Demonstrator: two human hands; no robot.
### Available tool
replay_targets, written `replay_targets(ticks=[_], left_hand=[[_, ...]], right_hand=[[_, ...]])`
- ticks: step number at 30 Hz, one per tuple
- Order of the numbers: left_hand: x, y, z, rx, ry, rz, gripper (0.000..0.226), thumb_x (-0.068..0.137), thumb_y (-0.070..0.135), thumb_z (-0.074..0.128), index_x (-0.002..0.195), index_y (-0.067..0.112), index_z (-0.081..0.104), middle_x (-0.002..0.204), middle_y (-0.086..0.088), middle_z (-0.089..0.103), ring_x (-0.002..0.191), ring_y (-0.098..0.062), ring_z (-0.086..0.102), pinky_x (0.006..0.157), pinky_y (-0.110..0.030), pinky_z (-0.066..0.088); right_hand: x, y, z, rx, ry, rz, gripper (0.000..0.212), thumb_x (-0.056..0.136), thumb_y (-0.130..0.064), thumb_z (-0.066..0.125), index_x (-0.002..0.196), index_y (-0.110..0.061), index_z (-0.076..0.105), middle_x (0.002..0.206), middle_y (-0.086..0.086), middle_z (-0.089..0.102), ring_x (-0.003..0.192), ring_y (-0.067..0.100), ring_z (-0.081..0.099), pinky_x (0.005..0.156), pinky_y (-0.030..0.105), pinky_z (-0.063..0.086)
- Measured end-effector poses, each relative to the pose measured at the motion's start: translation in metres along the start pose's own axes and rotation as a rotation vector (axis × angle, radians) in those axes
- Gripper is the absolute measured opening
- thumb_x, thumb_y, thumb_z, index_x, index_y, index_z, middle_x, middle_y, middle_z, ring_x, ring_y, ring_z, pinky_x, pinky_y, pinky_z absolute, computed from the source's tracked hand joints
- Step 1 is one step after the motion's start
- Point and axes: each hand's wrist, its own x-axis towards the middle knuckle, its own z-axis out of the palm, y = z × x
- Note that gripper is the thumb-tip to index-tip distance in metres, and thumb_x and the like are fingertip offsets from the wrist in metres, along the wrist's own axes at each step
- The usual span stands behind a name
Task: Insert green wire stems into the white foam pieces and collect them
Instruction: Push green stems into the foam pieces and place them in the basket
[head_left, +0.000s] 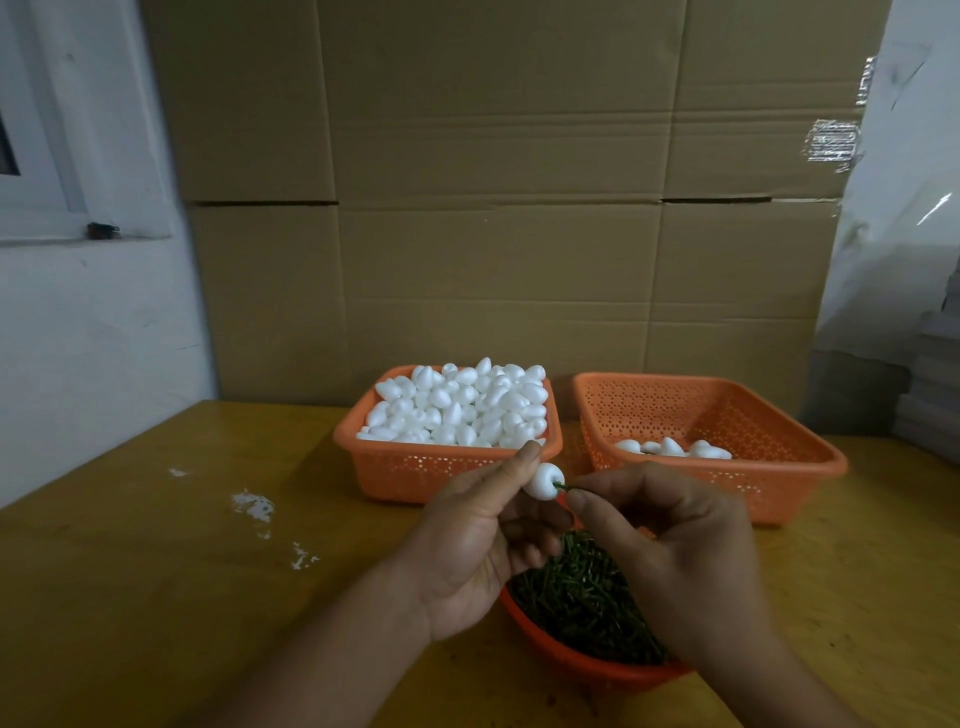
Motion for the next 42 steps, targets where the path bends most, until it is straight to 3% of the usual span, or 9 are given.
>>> replay_targets(ticks=[6, 11, 14, 19, 33, 42], left_hand=[[-0.001, -0.003, 0.002, 0.075, -0.005, 0.052, 0.029, 0.083, 0.043, 0.069, 0.082, 0.015, 0.071, 0.071, -0.006, 0.066, 0.055, -0.014, 0.058, 0.049, -0.021, 0.043], [0.001, -0.007, 0.002, 0.132, 0.047, 0.149, 0.029, 0.076, 0.042, 0.073, 0.08, 0.013, 0.07, 0.069, -0.007, 0.064, 0.054, -0.016, 0.055, 0.048, -0.022, 0.04], [0.002, -0.009, 0.002, 0.171, 0.043, 0.227, 0.028, 0.074, 0.043, 0.073, 0.079, 0.016, 0.076, 0.068, -0.006, 0.065, 0.054, -0.014, 0.055, 0.049, -0.021, 0.04], [0.004, -0.011, 0.0, 0.188, 0.014, 0.289, 0.014, 0.084, 0.03, 0.076, 0.085, 0.017, 0.08, 0.071, -0.005, 0.066, 0.057, -0.013, 0.055, 0.052, -0.021, 0.041], [0.002, -0.013, 0.0, 0.438, 0.057, 0.471, 0.018, 0.092, 0.038, 0.061, 0.082, 0.028, 0.071, 0.062, 0.011, 0.055, 0.059, -0.003, 0.049, 0.056, -0.016, 0.042], [0.003, -0.015, -0.002, 0.408, 0.032, 0.386, 0.022, 0.089, 0.047, 0.063, 0.092, 0.028, 0.075, 0.067, 0.005, 0.058, 0.06, -0.009, 0.053, 0.055, -0.019, 0.043]], right_hand=[[-0.004, 0.001, 0.0, -0.181, 0.005, -0.06, 0.012, 0.08, -0.015, 0.08, 0.078, -0.026, 0.077, 0.071, -0.015, 0.073, 0.064, 0.01, 0.069, 0.058, 0.026, 0.053], [-0.003, 0.0, -0.001, -0.273, -0.042, -0.089, 0.014, 0.081, -0.015, 0.078, 0.077, -0.028, 0.076, 0.069, -0.02, 0.07, 0.063, 0.005, 0.066, 0.055, 0.01, 0.044], [-0.002, 0.003, -0.002, -0.316, -0.055, -0.064, 0.014, 0.082, -0.016, 0.078, 0.075, -0.028, 0.076, 0.067, -0.018, 0.069, 0.061, 0.006, 0.065, 0.053, 0.009, 0.041], [-0.002, 0.006, -0.004, -0.322, -0.053, -0.03, 0.013, 0.082, -0.017, 0.078, 0.078, -0.028, 0.077, 0.068, -0.019, 0.07, 0.063, 0.005, 0.066, 0.054, 0.012, 0.045], [-0.004, 0.005, 0.003, -0.225, -0.053, -0.019, 0.016, 0.084, -0.016, 0.078, 0.074, -0.027, 0.075, 0.059, -0.018, 0.065, 0.05, 0.005, 0.06, 0.047, 0.007, 0.036], [0.001, 0.007, -0.001, -0.185, -0.042, 0.076, 0.017, 0.083, -0.015, 0.078, 0.073, -0.028, 0.075, 0.059, -0.016, 0.068, 0.051, -0.001, 0.06, 0.048, 0.007, 0.039]])
